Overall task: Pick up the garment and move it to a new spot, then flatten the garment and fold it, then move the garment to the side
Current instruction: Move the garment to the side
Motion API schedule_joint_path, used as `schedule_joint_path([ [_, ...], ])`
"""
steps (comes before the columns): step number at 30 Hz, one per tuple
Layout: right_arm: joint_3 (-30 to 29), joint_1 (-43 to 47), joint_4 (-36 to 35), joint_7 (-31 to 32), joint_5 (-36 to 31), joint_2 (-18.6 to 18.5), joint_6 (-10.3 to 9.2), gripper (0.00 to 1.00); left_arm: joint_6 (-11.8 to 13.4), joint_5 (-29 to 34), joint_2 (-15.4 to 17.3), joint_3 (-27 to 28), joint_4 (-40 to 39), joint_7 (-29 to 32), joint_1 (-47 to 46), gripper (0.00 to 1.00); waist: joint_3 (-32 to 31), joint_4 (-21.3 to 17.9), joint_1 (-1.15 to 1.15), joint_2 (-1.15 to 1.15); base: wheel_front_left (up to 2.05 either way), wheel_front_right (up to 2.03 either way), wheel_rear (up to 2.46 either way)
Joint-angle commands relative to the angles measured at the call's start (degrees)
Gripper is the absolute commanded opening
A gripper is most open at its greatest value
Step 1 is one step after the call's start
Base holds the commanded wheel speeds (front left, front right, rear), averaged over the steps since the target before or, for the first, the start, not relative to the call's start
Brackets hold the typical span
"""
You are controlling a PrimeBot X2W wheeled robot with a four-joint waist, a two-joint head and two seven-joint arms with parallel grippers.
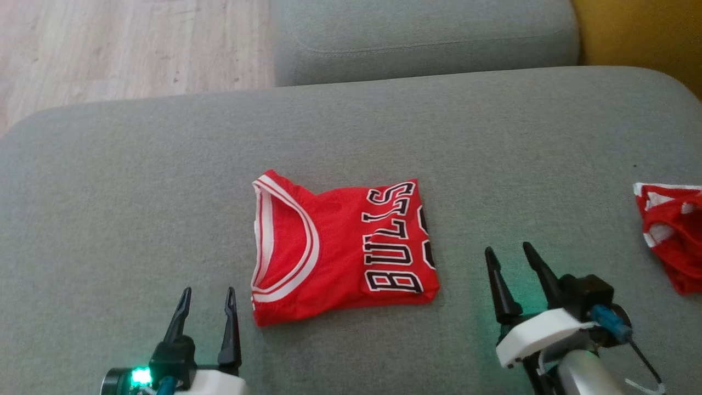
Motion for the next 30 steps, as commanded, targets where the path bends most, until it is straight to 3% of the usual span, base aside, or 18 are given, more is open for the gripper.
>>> schedule_joint_path([
  [1, 1.86, -2.25, -1.78, -0.62, 0.15, 0.25, -0.05, 1.00, 0.02, 0.60, 0.13, 1.43, -1.82, -0.55, -1.18, 1.00, 0.26, 0.57, 0.00, 0.00, 0.00, 0.00, 0.00],
  [8, 7.08, -8.31, 3.44, -0.61, 2.87, 0.26, -0.05, 1.00, -0.15, -0.20, 0.12, -0.11, -1.69, -0.55, -2.50, 1.00, 2.73, 4.53, 0.00, 0.00, 0.00, 0.00, 0.00],
  [18, 9.38, -16.59, 21.22, 4.74, 3.47, 0.26, -0.05, 1.00, -0.35, 0.38, 0.11, -1.11, -0.58, -0.55, -3.65, 1.00, 5.19, 10.74, 0.00, 0.00, 0.00, 0.00, 0.00],
  [19, 9.13, -16.95, 23.09, 5.57, 3.21, 0.26, -0.05, 0.55, -0.37, 0.39, 0.11, -1.06, -0.55, -0.55, -3.58, 1.00, 5.22, 10.91, 0.00, 0.00, 0.00, 0.00, 0.00],
  [20, 8.71, -17.27, 24.41, 5.67, 3.38, 0.26, -0.05, 0.04, -0.38, 0.39, 0.11, -1.05, -0.53, -0.55, -3.52, 1.00, 5.22, 11.00, 0.00, 0.00, 0.00, 0.00, 0.00],
  [22, 8.58, -17.79, 26.09, 4.74, 3.46, 0.26, -0.05, 0.00, -0.19, 0.28, 0.11, -0.74, -0.57, -0.55, -3.19, 1.00, 4.93, 10.51, 0.00, 0.00, 0.00, 0.00, 0.00],
  [29, 6.80, -18.64, 28.27, 0.29, 5.54, 0.26, -0.05, 0.00, -0.76, 0.09, 0.11, 0.02, -0.84, -0.55, -1.88, 1.00, 2.56, 0.90, 0.00, 0.00, 0.00, 0.00, 0.00],
  [30, 6.80, -18.64, 28.27, 0.29, 5.54, 0.26, -0.05, 0.00, -0.76, 0.09, 0.11, 0.02, -0.84, -0.55, -1.88, 1.00, 2.56, 0.90, 0.00, 0.00, 0.00, 0.00, 0.00],
])
